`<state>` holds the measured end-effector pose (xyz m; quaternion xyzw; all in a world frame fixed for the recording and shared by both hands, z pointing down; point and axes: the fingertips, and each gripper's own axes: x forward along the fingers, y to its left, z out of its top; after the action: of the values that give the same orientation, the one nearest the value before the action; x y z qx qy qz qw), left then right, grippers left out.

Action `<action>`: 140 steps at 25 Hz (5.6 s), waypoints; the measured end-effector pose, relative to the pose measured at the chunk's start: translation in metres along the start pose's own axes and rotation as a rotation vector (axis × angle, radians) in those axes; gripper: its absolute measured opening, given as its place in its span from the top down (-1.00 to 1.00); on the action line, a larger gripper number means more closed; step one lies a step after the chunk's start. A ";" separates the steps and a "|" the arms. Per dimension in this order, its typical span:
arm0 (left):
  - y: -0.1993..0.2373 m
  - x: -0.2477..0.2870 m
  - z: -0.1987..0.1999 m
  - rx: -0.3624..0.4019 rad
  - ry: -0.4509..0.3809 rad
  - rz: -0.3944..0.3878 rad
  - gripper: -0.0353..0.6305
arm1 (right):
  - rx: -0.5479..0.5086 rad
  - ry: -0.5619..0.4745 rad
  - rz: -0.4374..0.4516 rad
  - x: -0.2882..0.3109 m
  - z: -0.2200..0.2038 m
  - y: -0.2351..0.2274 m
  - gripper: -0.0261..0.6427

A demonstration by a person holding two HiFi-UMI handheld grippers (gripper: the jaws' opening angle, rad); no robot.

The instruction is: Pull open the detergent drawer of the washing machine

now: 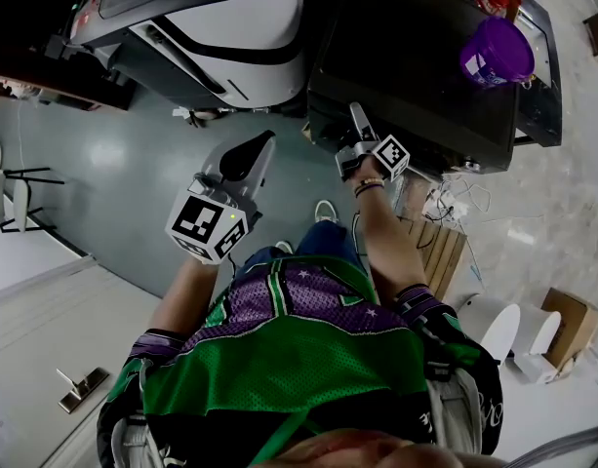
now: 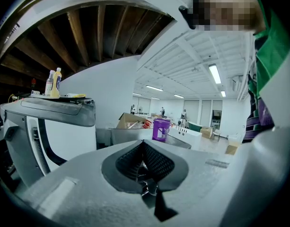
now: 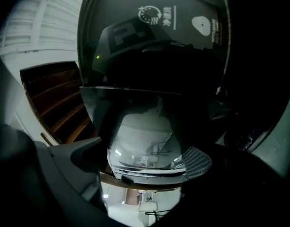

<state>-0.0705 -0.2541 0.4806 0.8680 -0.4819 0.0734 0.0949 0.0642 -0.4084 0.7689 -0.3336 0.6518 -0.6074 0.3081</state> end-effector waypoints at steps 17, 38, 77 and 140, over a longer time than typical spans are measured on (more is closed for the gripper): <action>-0.008 -0.019 0.009 -0.010 -0.021 0.000 0.84 | 0.021 0.021 -0.011 -0.008 -0.004 -0.003 -0.46; -0.024 -0.062 0.026 0.003 -0.093 0.008 0.84 | 0.016 0.091 -0.030 -0.053 -0.050 0.006 -0.46; -0.043 -0.111 0.038 0.019 -0.168 -0.093 0.84 | -0.151 0.270 -0.140 -0.137 -0.121 0.007 -0.47; -0.020 0.002 0.143 0.018 -0.318 0.026 0.84 | -1.533 0.269 0.220 -0.109 -0.037 0.417 0.15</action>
<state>-0.0475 -0.2790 0.3402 0.8631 -0.5015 -0.0592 0.0088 0.0732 -0.2823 0.3548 -0.3102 0.9501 0.0106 -0.0313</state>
